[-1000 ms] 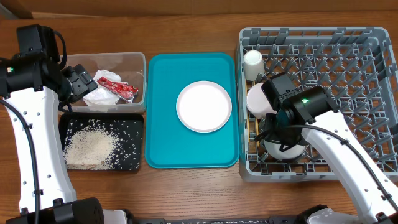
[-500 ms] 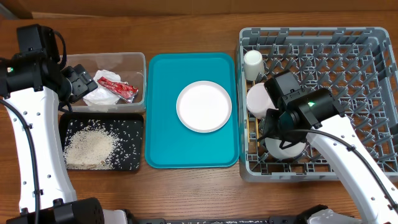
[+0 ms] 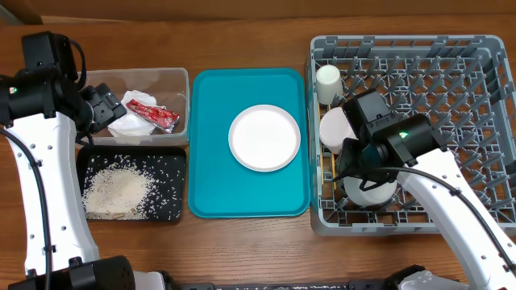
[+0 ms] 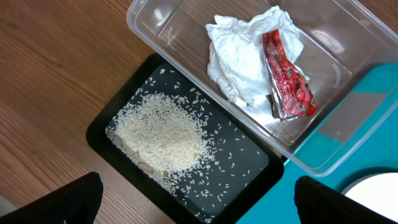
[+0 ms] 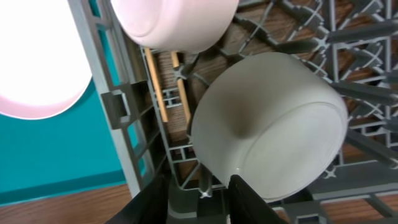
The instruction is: Sort waste into correct bins and load items into the dishwasher
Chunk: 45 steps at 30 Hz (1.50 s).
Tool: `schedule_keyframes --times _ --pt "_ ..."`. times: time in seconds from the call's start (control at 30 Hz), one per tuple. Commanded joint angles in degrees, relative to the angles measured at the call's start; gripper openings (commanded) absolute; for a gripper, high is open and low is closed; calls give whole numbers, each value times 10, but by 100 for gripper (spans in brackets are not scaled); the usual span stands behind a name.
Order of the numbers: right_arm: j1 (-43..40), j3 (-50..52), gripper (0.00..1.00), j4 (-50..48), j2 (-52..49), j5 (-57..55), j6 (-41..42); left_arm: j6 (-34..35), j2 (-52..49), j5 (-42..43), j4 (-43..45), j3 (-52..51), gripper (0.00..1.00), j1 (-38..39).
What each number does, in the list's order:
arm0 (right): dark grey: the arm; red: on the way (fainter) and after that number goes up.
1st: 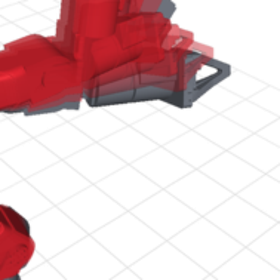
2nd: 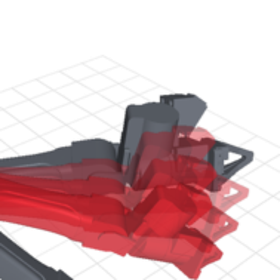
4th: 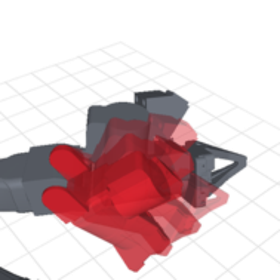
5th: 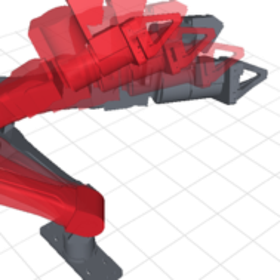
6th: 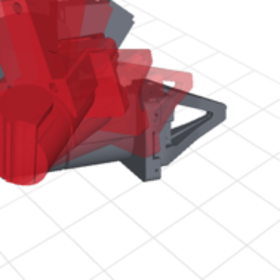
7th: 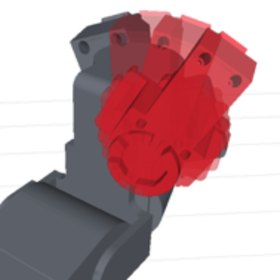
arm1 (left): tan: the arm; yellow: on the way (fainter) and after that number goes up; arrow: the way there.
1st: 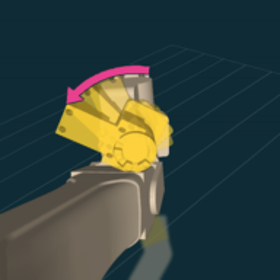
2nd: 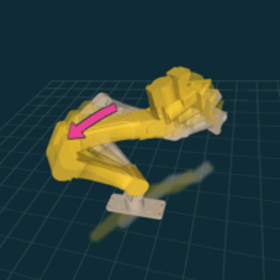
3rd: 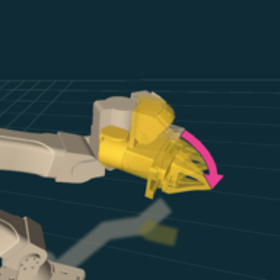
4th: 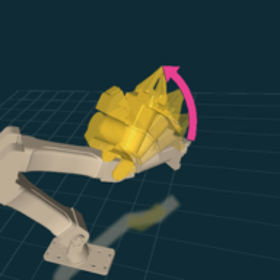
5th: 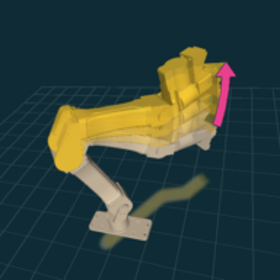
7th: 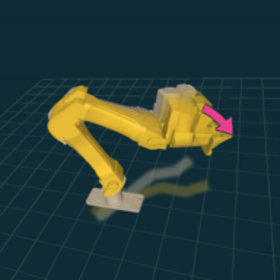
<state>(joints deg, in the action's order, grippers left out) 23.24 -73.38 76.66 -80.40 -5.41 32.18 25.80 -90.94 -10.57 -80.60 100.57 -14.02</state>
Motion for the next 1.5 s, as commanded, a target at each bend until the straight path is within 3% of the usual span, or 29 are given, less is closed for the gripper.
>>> schedule_keyframes --times 0.0,0.17,0.37,0.63,0.8,1.03,1.47 --pt "-2 10 35 -1 11 -21 11 2 -2 -3 0 8 100 -2" --pt "-1 30 32 -24 10 34 -10 1 -2 -3 0 8 100 -2" --pt "-1 47 20 -58 10 98 -39 2 -2 -3 0 8 100 -2" --pt "-1 88 19 -96 -1 92 -39 1 -2 -3 0 8 100 -2" --pt "-2 95 15 -102 -1 -10 -15 2 -2 -3 0 8 100 -2" --pt "-2 85 15 -106 -1 -70 -4 2 -2 -3 0 8 100 -2" --pt "-1 60 15 -102 0 64 -37 1 -2 -3 0 8 100 -2"
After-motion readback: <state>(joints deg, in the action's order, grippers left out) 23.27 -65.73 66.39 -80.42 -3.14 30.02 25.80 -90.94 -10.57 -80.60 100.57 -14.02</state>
